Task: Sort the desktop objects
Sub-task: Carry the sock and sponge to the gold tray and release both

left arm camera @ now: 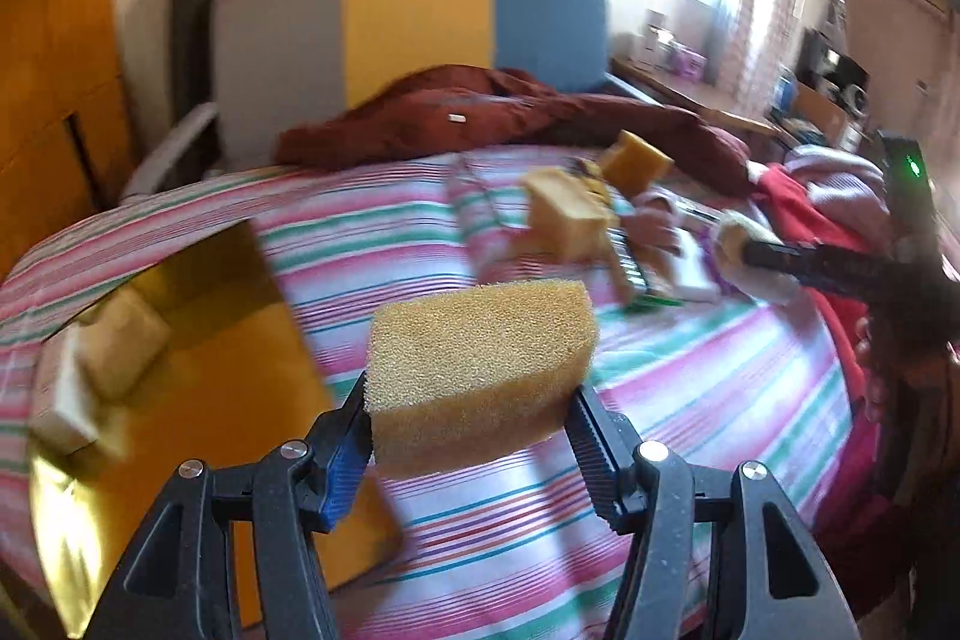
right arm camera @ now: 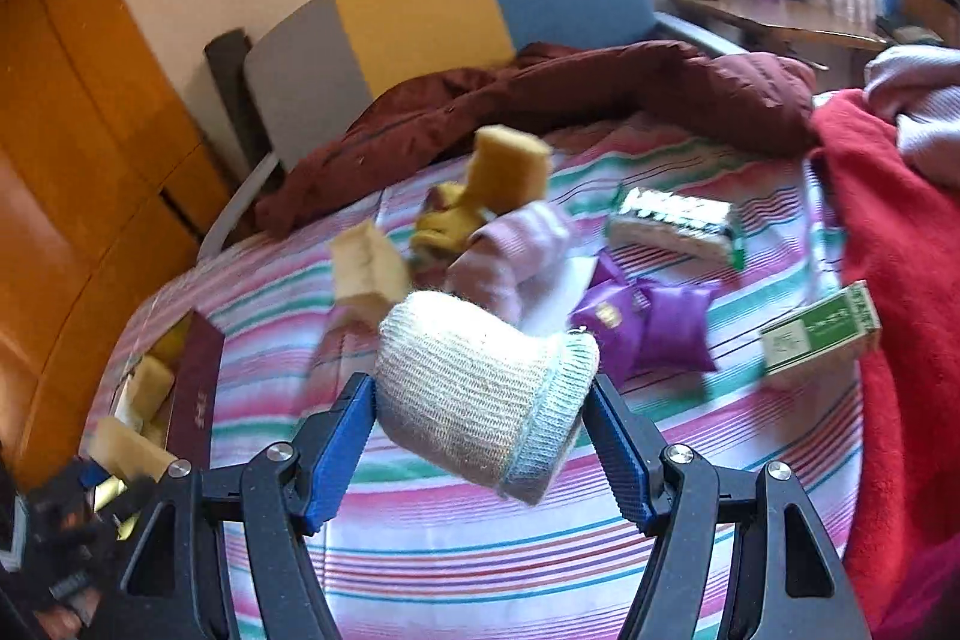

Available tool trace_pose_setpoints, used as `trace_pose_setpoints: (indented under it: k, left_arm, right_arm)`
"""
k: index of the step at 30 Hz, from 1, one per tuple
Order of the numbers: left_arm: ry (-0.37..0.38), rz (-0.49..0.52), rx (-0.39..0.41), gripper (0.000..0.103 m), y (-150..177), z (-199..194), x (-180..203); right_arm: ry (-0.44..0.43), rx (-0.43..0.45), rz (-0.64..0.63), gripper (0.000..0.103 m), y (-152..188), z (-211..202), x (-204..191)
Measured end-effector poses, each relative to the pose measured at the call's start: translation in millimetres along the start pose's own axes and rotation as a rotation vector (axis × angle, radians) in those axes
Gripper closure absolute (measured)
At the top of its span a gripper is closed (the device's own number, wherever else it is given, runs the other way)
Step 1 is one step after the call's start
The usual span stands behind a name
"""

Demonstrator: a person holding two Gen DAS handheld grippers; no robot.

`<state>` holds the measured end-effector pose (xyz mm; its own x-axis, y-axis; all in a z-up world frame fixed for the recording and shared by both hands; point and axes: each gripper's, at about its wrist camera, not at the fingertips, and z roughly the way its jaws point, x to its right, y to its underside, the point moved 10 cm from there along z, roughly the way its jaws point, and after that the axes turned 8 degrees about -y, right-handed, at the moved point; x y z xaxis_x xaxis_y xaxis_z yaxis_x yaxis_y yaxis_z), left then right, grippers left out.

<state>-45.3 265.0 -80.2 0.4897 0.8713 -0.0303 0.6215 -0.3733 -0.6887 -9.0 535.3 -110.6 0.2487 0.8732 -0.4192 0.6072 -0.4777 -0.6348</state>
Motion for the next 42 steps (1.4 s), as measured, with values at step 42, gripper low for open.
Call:
trace_pose_setpoints:
  k: [42]
  left_arm:
    - [-0.417,-0.393,-0.09,0.039,118.8,-30.2,-246.7]
  right_arm:
    - [-0.43,-0.326,-0.326,0.029,125.2,92.7,-324.0]
